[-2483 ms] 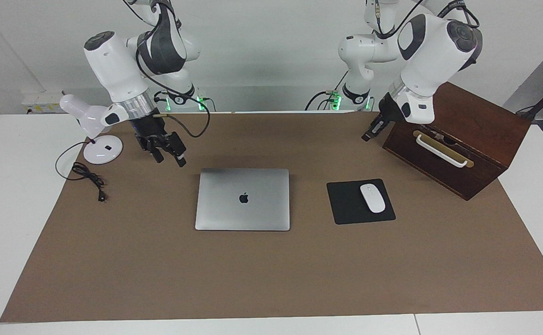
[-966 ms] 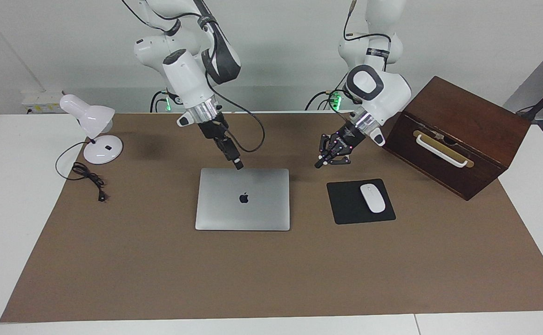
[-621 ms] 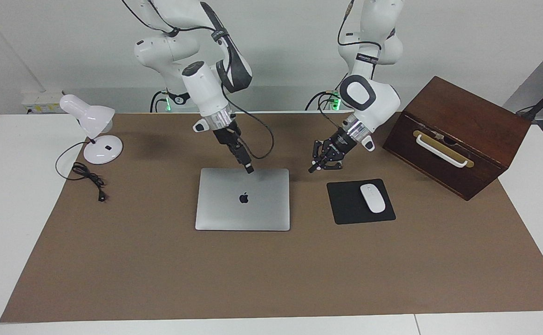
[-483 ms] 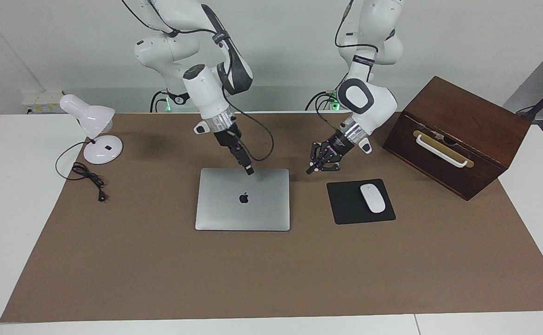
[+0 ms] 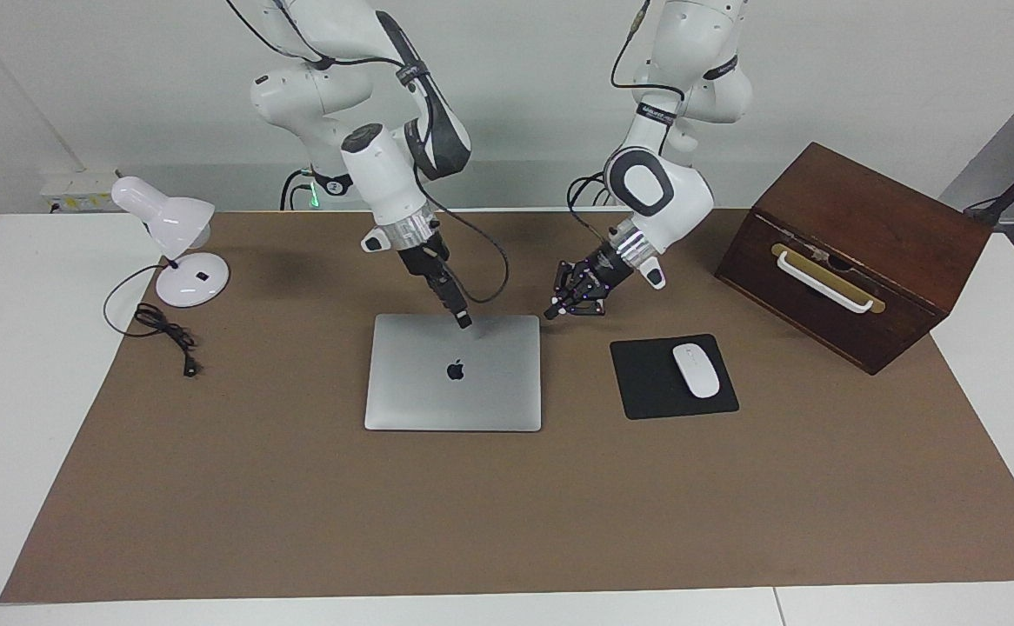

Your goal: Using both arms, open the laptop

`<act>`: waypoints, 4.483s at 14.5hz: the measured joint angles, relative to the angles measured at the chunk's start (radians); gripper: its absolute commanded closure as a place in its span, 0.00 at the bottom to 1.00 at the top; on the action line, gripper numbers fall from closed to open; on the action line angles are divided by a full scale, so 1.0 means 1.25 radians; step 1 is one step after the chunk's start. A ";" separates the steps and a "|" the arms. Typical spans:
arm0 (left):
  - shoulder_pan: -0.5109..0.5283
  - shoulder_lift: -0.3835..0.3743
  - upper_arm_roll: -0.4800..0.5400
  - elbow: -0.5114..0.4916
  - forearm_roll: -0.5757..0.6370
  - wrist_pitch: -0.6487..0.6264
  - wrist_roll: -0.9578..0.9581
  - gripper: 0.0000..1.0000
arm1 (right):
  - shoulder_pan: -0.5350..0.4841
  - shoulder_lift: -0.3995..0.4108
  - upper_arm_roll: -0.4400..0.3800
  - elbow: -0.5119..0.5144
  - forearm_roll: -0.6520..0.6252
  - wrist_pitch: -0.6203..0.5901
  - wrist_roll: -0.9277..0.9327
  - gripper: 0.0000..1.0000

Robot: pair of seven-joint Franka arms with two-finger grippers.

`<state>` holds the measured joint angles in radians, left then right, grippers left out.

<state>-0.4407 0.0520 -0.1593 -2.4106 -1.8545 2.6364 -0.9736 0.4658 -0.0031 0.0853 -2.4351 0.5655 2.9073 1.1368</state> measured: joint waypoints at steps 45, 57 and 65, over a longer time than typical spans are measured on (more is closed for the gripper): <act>-0.042 0.152 0.001 0.115 -0.107 0.033 0.104 1.00 | 0.000 0.067 -0.001 0.023 0.047 0.095 -0.030 0.00; -0.042 0.152 0.001 0.115 -0.108 0.033 0.110 1.00 | -0.048 0.096 -0.006 0.190 0.047 0.110 -0.041 0.00; -0.042 0.152 0.001 0.115 -0.108 0.033 0.110 1.00 | -0.068 0.125 -0.007 0.264 0.047 0.110 -0.043 0.00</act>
<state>-0.4930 0.2423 -0.1579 -2.2673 -1.9895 2.6780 -0.8359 0.3802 0.1533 0.0771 -2.1051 0.6240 3.0446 1.0827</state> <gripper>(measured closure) 0.991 0.000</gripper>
